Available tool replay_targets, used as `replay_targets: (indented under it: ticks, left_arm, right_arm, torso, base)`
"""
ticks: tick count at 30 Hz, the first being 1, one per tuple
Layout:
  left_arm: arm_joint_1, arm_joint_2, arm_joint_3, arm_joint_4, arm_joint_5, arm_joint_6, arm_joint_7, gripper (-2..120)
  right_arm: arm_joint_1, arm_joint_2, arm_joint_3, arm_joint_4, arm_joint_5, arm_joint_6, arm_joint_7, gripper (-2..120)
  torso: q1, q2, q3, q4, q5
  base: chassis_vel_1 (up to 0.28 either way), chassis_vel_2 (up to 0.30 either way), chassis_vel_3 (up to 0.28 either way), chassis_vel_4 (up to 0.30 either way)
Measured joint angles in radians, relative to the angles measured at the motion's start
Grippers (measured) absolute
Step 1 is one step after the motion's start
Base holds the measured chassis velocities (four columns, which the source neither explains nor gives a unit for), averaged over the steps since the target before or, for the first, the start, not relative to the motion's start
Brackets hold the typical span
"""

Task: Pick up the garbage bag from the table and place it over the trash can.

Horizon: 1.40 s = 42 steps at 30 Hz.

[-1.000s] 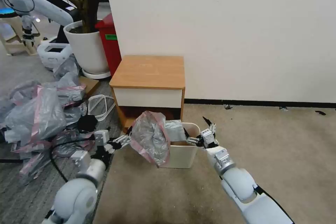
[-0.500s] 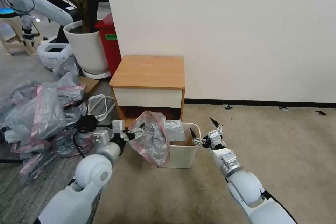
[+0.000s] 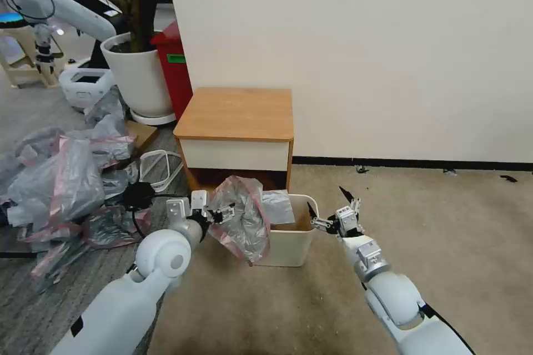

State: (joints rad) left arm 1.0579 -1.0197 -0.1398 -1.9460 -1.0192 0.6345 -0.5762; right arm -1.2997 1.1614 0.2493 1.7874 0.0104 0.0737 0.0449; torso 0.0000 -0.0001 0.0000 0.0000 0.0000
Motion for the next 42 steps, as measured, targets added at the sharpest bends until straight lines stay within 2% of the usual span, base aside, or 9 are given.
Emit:
replay_targets:
  ticks: [7, 10, 23, 32, 42]
  left_arm:
    - [-0.055, -0.007, 0.039, 0.033, -0.022, 0.021, -0.043, 86]
    - [-0.092, -0.010, 0.066, 0.048, -0.044, 0.042, -0.086, 86]
    - [-0.185, -0.045, 0.129, 0.101, -0.090, 0.101, -0.192, 82]
    - [-0.211, -0.058, 0.153, 0.114, -0.128, 0.104, -0.231, 81]
    - [-0.202, -0.070, 0.155, 0.128, -0.141, 0.103, -0.238, 79]
  right_arm:
    - [-0.002, 0.001, 0.004, 0.000, 0.001, 0.002, 0.000, 100]
    - [-0.009, 0.001, 0.012, -0.004, 0.001, 0.006, 0.001, 100]
    - [-0.022, -0.001, 0.034, -0.009, 0.001, 0.018, 0.001, 100]
    - [-0.022, 0.003, 0.040, -0.012, 0.003, 0.021, 0.001, 100]
    - [-0.023, 0.007, 0.042, -0.019, 0.003, 0.030, 0.002, 100]
  torso:
    - [0.000, 0.000, 0.000, 0.0001, 0.0000]
    - [0.000, 0.000, 0.000, 0.0000, 0.0000]
    - [0.000, 0.000, 0.000, -0.0001, 0.0000]
    - [0.000, 0.000, 0.000, 0.0000, 0.0000]
    - [0.000, 0.000, 0.000, 0.0000, 0.0000]
  base:
    - [0.000, 0.000, 0.000, 0.000]
    - [0.000, 0.000, 0.000, 0.000]
    - [0.000, 0.000, 0.000, 0.000]
    - [0.000, 0.000, 0.000, 0.000]
    - [0.000, 0.000, 0.000, 0.000]
